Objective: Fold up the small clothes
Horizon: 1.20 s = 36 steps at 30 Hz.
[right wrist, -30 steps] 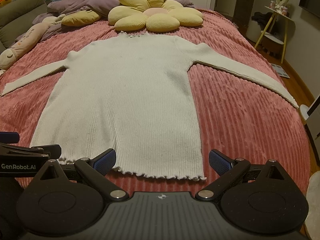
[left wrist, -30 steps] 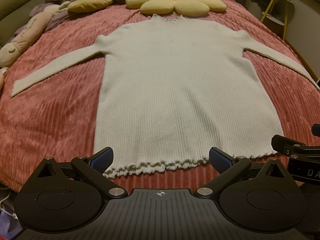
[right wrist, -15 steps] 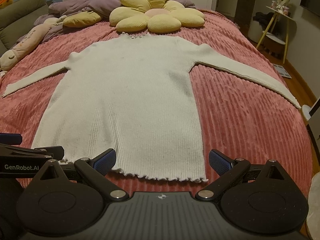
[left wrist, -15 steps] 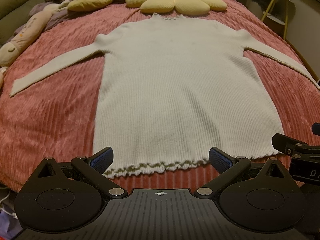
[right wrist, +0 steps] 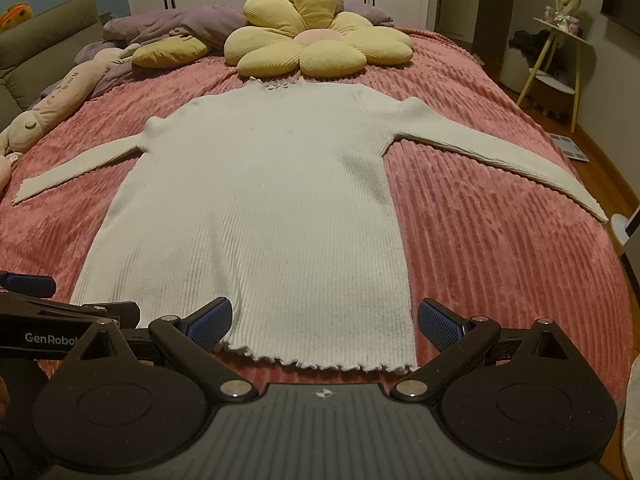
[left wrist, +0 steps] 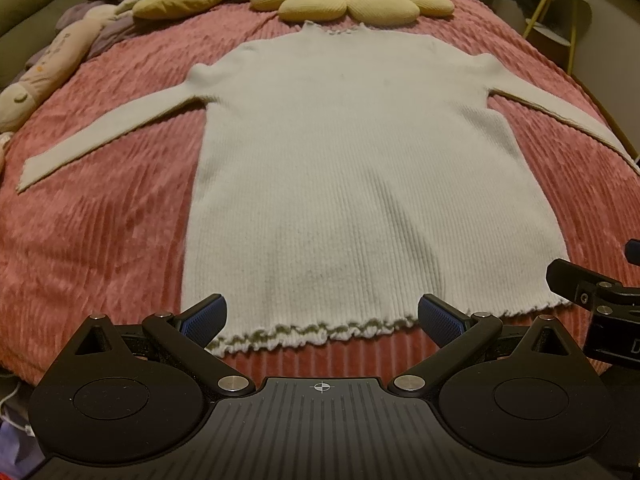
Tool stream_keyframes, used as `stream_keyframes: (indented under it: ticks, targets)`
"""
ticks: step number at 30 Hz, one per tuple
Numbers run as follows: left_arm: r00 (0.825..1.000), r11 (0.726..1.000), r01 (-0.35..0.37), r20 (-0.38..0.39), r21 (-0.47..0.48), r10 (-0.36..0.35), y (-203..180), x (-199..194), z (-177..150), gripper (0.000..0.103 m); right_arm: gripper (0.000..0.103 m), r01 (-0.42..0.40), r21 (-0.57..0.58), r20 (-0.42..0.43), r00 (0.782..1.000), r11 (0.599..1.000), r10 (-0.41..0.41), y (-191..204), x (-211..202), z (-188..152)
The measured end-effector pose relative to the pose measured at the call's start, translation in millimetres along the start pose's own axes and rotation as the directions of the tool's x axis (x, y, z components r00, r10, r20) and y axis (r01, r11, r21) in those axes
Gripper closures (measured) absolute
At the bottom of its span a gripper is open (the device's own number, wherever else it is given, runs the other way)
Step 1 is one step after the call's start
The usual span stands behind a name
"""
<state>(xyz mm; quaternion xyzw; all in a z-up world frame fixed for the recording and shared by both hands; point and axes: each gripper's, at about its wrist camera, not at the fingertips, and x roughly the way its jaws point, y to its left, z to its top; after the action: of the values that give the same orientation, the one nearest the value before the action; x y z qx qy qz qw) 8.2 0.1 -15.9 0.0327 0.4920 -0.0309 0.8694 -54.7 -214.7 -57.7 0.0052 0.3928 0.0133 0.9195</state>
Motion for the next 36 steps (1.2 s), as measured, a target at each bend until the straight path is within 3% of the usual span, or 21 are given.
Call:
stream_keyframes:
  ticks: [10, 15, 17, 22, 26, 29, 32, 33, 36]
  targets:
    - [1.0, 1.0, 0.008, -0.018, -0.004, -0.008, -1.2, 9.9, 0.3, 0.0, 0.004, -0.031, -0.003, 0.041, 0.999, 1.0, 0.032, -2.4, 5.6, -4.8]
    - [1.0, 1.0, 0.01, -0.026, -0.002, -0.01, -4.6, 14.6, 1.6, 0.0, 0.004, -0.05, 0.006, 0.136, 0.99, 0.999, 0.048, -10.6, 2.9, -10.3]
    - [0.999, 1.0, 0.015, -0.03, -0.005, -0.015, -5.5, 17.5, 2.5, 0.0, 0.004, -0.061, 0.005, 0.135, 0.989, 0.998, 0.06, -13.4, 5.0, -9.7]
    - [1.0, 1.0, 0.013, -0.008, -0.016, -0.013, -4.8, 22.3, 6.5, 0.0, 0.004, -0.125, 0.017, 0.08, 0.989, 0.992, 0.123, -19.9, 16.0, -7.8]
    - [0.999, 0.999, 0.0, 0.043, -0.042, 0.001, 2.8, 29.4, 17.5, 0.0, 0.004, -0.226, 0.144, 0.102, 0.972, 0.963, 0.213, -56.6, 33.2, 0.5]
    - [0.996, 0.998, -0.01, 0.083, -0.061, 0.015, 10.8, 39.9, 33.1, 0.0, 0.004, -0.284, 0.325, 0.223, 0.95, 0.902, 0.219, -118.3, 47.5, 14.8]
    - [0.992, 0.997, -0.032, 0.118, -0.073, 0.041, 15.2, 53.2, 53.9, 0.0, 0.004, -0.3, 0.559, 0.303, 0.942, 0.773, 0.147, -198.7, 67.9, 28.6]
    - [0.991, 0.996, -0.032, 0.127, -0.078, 0.042, 15.9, 57.8, 60.1, 0.0, 0.004, -0.294, 0.639, 0.317, 0.943, 0.711, 0.105, -228.8, 76.8, 31.5]
    - [0.989, 0.995, -0.029, 0.141, -0.095, 0.042, 17.1, 72.8, 76.4, 0.0, 0.009, -0.276, 0.781, 0.333, 0.943, 0.56, -0.001, -298.5, 98.6, 32.1]
